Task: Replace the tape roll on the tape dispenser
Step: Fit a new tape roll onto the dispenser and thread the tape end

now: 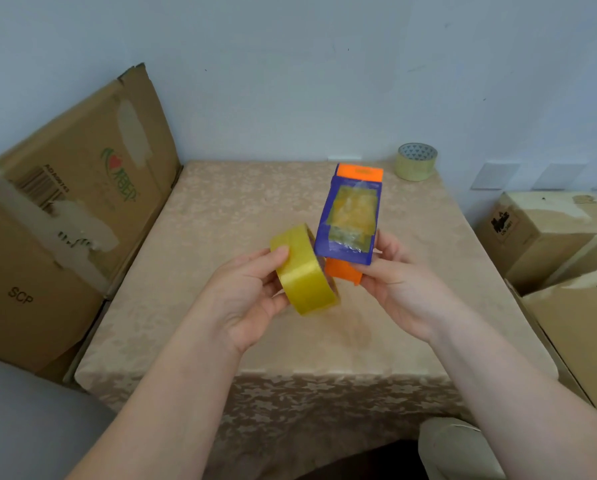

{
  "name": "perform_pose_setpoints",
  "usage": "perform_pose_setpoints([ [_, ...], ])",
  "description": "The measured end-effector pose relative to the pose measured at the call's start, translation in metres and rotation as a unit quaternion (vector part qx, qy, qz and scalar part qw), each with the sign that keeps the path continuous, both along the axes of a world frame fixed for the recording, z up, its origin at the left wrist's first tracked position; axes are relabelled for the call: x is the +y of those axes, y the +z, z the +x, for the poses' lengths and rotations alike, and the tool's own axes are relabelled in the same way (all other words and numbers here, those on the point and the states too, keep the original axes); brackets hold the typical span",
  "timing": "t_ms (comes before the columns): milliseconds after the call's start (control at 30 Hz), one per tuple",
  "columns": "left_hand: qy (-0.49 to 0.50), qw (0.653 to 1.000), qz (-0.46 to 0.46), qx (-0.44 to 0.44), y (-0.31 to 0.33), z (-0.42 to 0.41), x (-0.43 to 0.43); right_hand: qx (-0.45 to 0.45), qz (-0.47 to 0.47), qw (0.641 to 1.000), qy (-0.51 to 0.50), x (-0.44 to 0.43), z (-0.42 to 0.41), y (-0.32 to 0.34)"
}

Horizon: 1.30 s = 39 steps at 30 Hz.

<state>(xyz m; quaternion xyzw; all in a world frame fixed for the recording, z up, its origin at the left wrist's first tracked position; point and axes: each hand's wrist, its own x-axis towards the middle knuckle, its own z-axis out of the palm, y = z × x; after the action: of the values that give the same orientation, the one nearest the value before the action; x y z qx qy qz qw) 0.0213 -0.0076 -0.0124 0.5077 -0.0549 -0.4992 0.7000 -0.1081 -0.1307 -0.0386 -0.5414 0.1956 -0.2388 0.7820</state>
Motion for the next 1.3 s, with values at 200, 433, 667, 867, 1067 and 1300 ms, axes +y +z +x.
perform_pose_setpoints([
  [200,-0.004,0.999,-0.014,0.046,0.003,0.004,0.002,-0.035,-0.009,0.999,0.022,-0.003,-0.003,0.002],
  [433,0.002,0.994,-0.015,0.109,0.005,0.008,0.005,0.014,-0.085,0.994,0.063,0.013,0.000,0.009],
  [667,-0.009,0.979,0.004,0.204,0.005,0.010,0.006,0.043,-0.091,0.994,0.048,0.016,0.003,0.008],
  [867,0.002,0.966,0.007,0.260,0.001,0.015,0.006,0.032,-0.060,0.997,0.041,0.017,0.003,0.010],
  [1067,0.031,0.960,-0.017,0.279,0.001,0.011,0.003,0.034,-0.102,0.991,0.082,0.025,0.002,0.011],
  [1300,-0.139,0.981,0.130,-0.045,0.010,0.007,0.012,-0.079,0.016,0.996,0.034,0.014,0.002,0.014],
])
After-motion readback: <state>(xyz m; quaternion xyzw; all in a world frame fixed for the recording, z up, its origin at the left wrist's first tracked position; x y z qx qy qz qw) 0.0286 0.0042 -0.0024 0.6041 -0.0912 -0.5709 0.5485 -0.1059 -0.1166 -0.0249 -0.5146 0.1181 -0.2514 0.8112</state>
